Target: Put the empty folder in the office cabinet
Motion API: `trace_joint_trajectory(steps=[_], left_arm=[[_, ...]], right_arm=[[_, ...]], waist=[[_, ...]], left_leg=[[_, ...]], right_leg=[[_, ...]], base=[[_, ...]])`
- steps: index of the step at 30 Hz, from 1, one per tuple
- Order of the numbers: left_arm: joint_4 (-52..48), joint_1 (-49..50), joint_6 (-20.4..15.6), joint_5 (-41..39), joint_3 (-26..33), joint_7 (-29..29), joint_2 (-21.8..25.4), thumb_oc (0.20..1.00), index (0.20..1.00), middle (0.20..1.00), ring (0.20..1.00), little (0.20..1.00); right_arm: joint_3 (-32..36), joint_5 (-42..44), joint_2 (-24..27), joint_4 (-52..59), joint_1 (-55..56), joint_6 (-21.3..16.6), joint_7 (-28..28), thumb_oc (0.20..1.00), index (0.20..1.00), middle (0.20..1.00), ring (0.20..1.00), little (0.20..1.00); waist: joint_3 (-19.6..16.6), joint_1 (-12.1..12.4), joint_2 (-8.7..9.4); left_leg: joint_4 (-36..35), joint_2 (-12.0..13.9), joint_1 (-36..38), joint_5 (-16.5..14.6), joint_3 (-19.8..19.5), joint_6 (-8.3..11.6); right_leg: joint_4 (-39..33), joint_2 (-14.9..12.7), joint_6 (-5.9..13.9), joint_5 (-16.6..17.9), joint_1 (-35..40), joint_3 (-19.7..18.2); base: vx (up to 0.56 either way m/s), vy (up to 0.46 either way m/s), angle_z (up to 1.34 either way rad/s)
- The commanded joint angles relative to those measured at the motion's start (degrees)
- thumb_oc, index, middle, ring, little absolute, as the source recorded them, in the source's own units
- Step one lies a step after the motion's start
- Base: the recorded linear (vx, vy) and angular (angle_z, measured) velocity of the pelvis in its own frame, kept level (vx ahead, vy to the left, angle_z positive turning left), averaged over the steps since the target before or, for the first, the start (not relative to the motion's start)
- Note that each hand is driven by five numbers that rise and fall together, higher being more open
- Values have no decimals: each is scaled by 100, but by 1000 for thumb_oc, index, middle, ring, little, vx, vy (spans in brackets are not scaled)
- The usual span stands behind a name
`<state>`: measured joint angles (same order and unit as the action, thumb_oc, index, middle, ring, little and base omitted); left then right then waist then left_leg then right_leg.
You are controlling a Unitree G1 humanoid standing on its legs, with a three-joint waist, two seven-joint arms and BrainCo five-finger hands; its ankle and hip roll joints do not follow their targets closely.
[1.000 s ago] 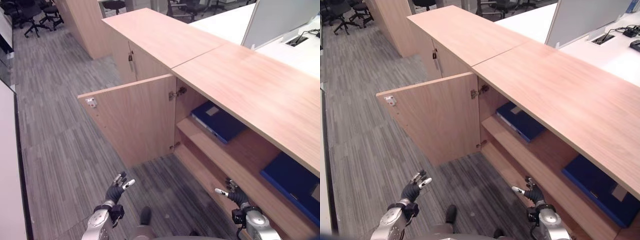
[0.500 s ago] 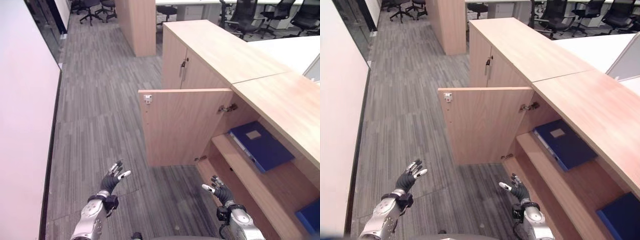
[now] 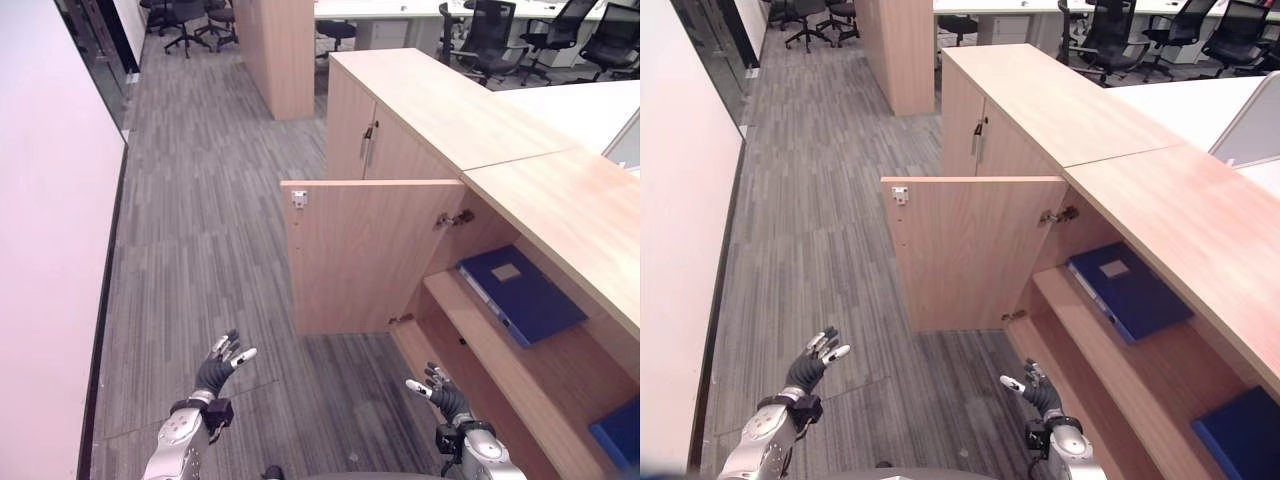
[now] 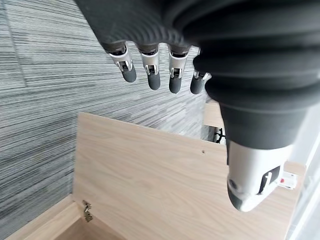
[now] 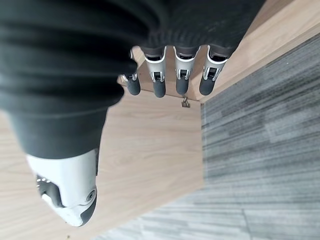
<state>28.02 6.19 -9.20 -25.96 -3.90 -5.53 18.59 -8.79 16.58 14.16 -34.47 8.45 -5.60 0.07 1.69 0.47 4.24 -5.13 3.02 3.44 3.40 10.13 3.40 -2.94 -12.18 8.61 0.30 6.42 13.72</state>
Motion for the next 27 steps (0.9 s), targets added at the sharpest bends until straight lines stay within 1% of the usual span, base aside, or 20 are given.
trace_joint_trajectory(steps=[1,6,7,8,9,12,13,16,17,18,21,22,23,24,25,26,27], left_arm=[[-94,-630,-444,151,277,165,150,1000,1000,1000,1000,1000],[339,-1342,-571,119,374,412,515,1000,1000,1000,1000,1000],[614,-1746,-590,-88,463,508,790,1000,1000,1000,1000,1000],[765,-1980,-595,-138,478,533,977,1000,1000,1000,1000,1000],[783,-1998,-602,-145,474,527,986,1000,1000,1000,1000,1000],[1205,-2719,-597,-274,456,526,1501,1000,1000,1000,1000,1000],[1333,-3008,-585,-338,405,541,1662,1000,1000,1000,1000,1000],[1846,-3766,-582,-500,222,532,1945,1000,1000,1000,1000,1000],[2101,-4199,-566,-554,92,537,2065,1000,1000,1000,1000,1000],[2119,-4223,-571,-561,81,530,2071,1000,1000,1000,1000,1000],[2430,-4724,-547,-849,34,507,2190,1000,1000,1000,1000,1000],[2622,-4961,-544,-1004,30,473,2296,1000,1000,1000,1000,1000],[2637,-4979,-547,-1010,23,466,2304,1000,1000,1000,1000,1000],[2734,-5078,-546,-1067,39,453,2328,1000,1000,1000,1000,1000],[2904,-5309,-536,-1123,5,478,2380,1000,1000,1000,1000,1000],[2922,-5335,-539,-1128,-8,473,2388,1000,1000,1000,1000,1000],[2992,-5410,-535,-1137,-14,484,2388,1000,1000,1000,1000,1000]], right_arm=[[-8,-167,101,-29,-226,-147,77,1000,1000,1000,1000,1000],[-195,-217,132,13,-209,-164,178,1000,1000,1000,1000,1000],[-327,-218,165,111,-167,-177,238,1000,1000,1000,1000,1000],[-383,-219,184,143,-155,-182,270,1000,1000,1000,1000,1000],[-382,-219,178,144,-160,-181,270,1000,1000,1000,1000,1000],[-515,-199,249,196,-139,-218,375,1000,1000,1000,1000,1000],[-543,-169,281,220,-129,-232,395,1000,1000,1000,1000,1000],[-610,-73,317,218,-215,-253,427,1000,1000,1000,1000,1000],[-663,-14,360,198,-280,-256,438,1000,1000,1000,1000,1000],[-657,-13,354,197,-289,-256,438,1000,1000,1000,1000,1000],[-749,81,382,195,-399,-272,455,1000,1000,1000,1000,1000],[-811,126,390,187,-443,-278,477,1000,1000,1000,1000,1000],[-810,127,385,185,-451,-278,477,1000,1000,1000,1000,1000],[-833,137,390,195,-460,-278,493,1000,1000,1000,1000,1000],[-861,168,405,219,-505,-285,472,1000,1000,1000,1000,1000],[-858,170,398,218,-515,-285,471,1000,1000,1000,1000,1000],[-878,186,395,223,-527,-285,471,1000,1000,1000,1000,1000]], waist=[[-25,6,-112],[-88,-183,-130],[-113,-303,-134],[-116,-348,-138],[-109,-343,-132],[-108,-478,-119],[-111,-530,-121],[-53,-634,-93],[-7,-718,-80],[-1,-710,-75],[91,-824,-26],[142,-871,13],[146,-862,18],[169,-886,44],[242,-964,109],[248,-953,117],[274,-996,147]], left_leg=[[45,-121,193,-565,-237,-97],[13,-153,288,-608,-36,-100],[13,-160,330,-627,53,-102],[13,-157,345,-633,93,-101],[13,-157,346,-634,98,-101],[13,-165,359,-647,208,-94],[13,-163,355,-651,233,-92],[13,-161,317,-638,308,-87],[13,-147,288,-629,362,-85],[13,-147,285,-629,367,-85],[22,-129,232,-618,478,-101],[33,-101,196,-610,538,-105],[33,-101,195,-611,547,-105],[31,-90,187,-616,572,-105],[36,-78,163,-615,601,-112],[37,-79,159,-615,609,-113],[39,-71,141,-611,628,-112]], right_leg=[[180,-6,301,238,-438,-174],[176,-37,364,319,-497,-319],[192,-24,394,356,-541,-407],[206,-20,410,369,-569,-451],[209,-20,410,368,-572,-456],[246,-38,467,407,-636,-531],[258,-44,483,426,-663,-542],[299,-59,541,478,-775,-566],[317,-51,577,524,-872,-601],[320,-50,577,524,-880,-607],[367,-11,630,631,-1067,-752],[392,14,639,671,-1157,-877],[397,16,639,672,-1166,-887],[412,25,639,691,-1213,-932],[421,45,639,762,-1300,-1032],[424,46,639,765,-1310,-1042],[426,58,639,795,-1346,-1069]], base=[[20,47,-22],[25,54,-20],[27,40,-29],[22,31,-31],[5,21,-26],[6,12,-30],[9,5,-17],[-16,6,-15],[0,0,0],[0,0,0],[-16,0,-15],[-11,0,-29],[2,8,-21],[-8,6,-34],[-9,6,-34],[-14,-4,-40],[-9,0,-22]])
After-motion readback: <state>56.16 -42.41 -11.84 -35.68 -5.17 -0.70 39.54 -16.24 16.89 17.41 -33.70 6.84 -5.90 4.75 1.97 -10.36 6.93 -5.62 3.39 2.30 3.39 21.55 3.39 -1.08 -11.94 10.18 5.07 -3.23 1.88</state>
